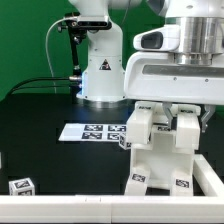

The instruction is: Assemble chair

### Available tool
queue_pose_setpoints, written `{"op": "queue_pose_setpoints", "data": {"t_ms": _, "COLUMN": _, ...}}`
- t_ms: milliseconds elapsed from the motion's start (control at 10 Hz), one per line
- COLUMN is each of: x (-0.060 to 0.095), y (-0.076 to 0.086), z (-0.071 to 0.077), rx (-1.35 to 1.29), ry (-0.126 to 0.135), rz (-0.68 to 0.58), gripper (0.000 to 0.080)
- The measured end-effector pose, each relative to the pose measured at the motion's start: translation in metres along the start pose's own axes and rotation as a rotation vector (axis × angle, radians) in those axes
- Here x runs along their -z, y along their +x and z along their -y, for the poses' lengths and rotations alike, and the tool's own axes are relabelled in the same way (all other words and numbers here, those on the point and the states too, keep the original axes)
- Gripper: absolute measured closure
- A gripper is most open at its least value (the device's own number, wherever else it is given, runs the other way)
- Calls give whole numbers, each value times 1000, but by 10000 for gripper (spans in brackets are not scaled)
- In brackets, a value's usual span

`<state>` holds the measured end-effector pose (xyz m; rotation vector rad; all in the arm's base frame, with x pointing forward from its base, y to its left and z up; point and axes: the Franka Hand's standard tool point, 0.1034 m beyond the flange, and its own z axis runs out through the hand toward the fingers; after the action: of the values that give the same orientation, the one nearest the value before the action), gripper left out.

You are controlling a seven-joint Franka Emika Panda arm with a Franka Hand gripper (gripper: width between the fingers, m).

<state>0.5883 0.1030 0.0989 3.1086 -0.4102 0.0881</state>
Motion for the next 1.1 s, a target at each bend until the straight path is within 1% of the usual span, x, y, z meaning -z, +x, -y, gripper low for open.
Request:
{"op": "queue_pose_setpoints", "data": {"t_ms": 400, "x": 0, "y": 5, "z": 5, "rx": -1, "ry": 6, "rz": -18, "gripper": 515}}
{"op": "queue_pose_setpoints", "data": {"t_ms": 500, "x": 1, "y": 4, "z": 7, "rx": 1, "ry": 8, "rz": -19, "gripper": 353}}
{"op": "queue_pose_setpoints", "data": {"t_ms": 600, "x": 1, "y": 4, "z": 7, "rx": 2, "ry": 8, "rz": -21, "gripper": 226}}
{"op": "queue_pose_setpoints", "data": {"t_ms": 700, "x": 1, "y": 5, "z": 8, "rx": 3, "ry": 9, "rz": -21, "gripper": 226}}
{"op": "queue_pose_setpoints", "data": {"t_ms": 800, "x": 1, "y": 5, "z": 7, "rx": 3, "ry": 9, "rz": -22, "gripper": 166}}
{"op": "queue_pose_setpoints", "data": {"t_ms": 900, "x": 2, "y": 5, "z": 7, "rx": 2, "ry": 9, "rz": -22, "gripper": 155}}
{"op": "queue_pose_setpoints", "data": {"t_ms": 1000, "x": 7, "y": 6, "z": 6, "rx": 2, "ry": 11, "rz": -18, "gripper": 155}}
{"op": "queue_pose_setpoints", "data": {"t_ms": 1100, "x": 16, "y": 7, "z": 3, "rx": 0, "ry": 14, "rz": -10, "gripper": 151}}
